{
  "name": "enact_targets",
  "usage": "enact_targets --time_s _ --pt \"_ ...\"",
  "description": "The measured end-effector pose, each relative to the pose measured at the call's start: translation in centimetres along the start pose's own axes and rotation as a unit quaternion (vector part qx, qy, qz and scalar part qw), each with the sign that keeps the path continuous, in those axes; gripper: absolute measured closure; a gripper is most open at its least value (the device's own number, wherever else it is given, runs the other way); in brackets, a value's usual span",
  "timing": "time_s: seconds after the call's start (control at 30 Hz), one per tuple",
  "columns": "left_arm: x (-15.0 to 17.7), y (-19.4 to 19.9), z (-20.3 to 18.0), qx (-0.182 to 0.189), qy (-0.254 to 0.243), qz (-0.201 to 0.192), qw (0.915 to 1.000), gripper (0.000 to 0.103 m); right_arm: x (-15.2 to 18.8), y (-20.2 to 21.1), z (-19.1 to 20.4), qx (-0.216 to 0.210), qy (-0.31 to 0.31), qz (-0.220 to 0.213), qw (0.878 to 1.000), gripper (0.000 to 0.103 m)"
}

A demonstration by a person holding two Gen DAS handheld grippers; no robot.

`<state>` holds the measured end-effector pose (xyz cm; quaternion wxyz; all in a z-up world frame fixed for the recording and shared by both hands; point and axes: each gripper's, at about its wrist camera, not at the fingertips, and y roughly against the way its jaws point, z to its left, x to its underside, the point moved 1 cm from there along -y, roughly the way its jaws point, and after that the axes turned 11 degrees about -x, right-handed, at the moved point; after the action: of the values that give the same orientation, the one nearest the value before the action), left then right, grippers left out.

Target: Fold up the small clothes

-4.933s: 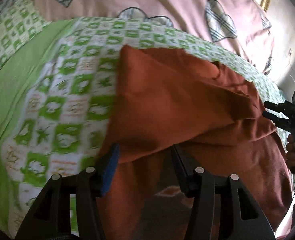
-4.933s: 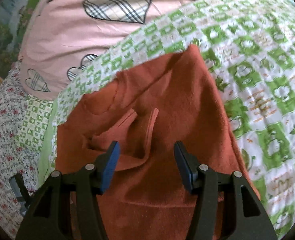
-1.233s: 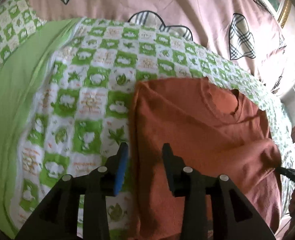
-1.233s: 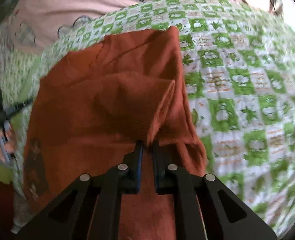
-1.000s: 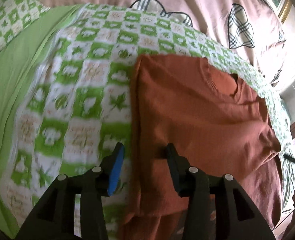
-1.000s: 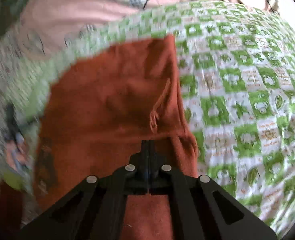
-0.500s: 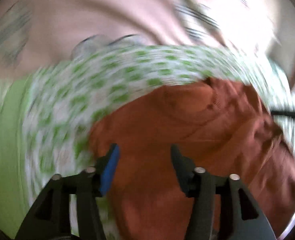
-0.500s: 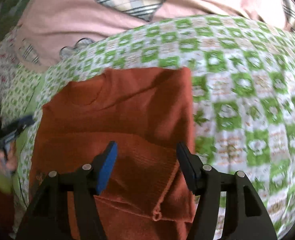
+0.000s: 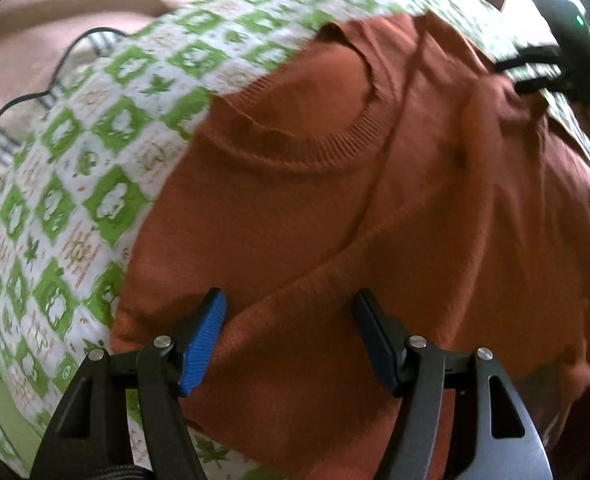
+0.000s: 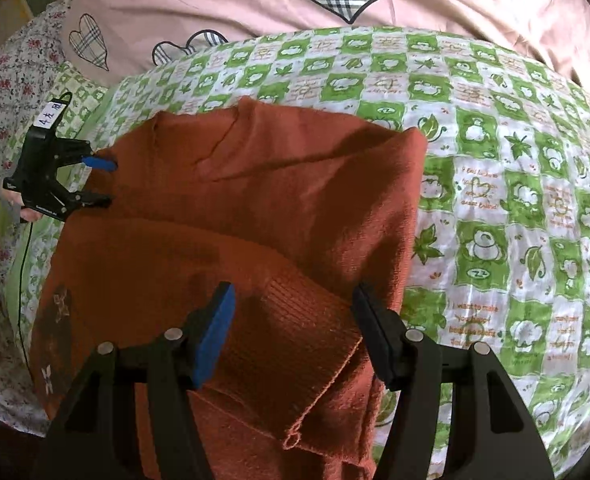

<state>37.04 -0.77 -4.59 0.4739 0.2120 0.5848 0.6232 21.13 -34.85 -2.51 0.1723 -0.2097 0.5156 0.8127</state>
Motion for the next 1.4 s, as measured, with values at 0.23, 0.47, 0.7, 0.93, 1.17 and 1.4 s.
enact_targets --time_s 0.23,0.47,0.7,0.93,1.17,1.4 --pt "0.0 0.6 -2.5 -0.027 -0.073 0.011 0.9969 0.098 0.1 0.1 -0.1 -0.001 -0.003 -0.008 1.000 0.040" --pt "2.1 2.5 2.9 -0.071 0.075 -0.045 0.9937 0.099 0.8 1.7 0.4 0.019 -0.004 -0.050 0.999 0.040" --pt "3.4 1.2 1.3 -0.104 0.105 -0.041 0.9882 0.096 0.9 0.4 -0.1 0.012 -0.040 -0.042 0.998 0.041" --pt "3.8 1.0 0.0 -0.117 0.117 -0.040 0.9854 0.095 1.3 0.7 0.9 0.010 -0.049 -0.046 0.998 0.099" --pt "2.7 0.4 0.9 -0.117 0.132 -0.024 0.9840 0.088 2.9 1.7 -0.3 0.031 -0.086 -0.038 0.995 0.099" --pt "5.0 4.6 -0.5 -0.134 0.163 -0.040 0.9767 0.057 3.3 1.3 0.1 0.067 -0.081 -0.032 0.994 0.099"
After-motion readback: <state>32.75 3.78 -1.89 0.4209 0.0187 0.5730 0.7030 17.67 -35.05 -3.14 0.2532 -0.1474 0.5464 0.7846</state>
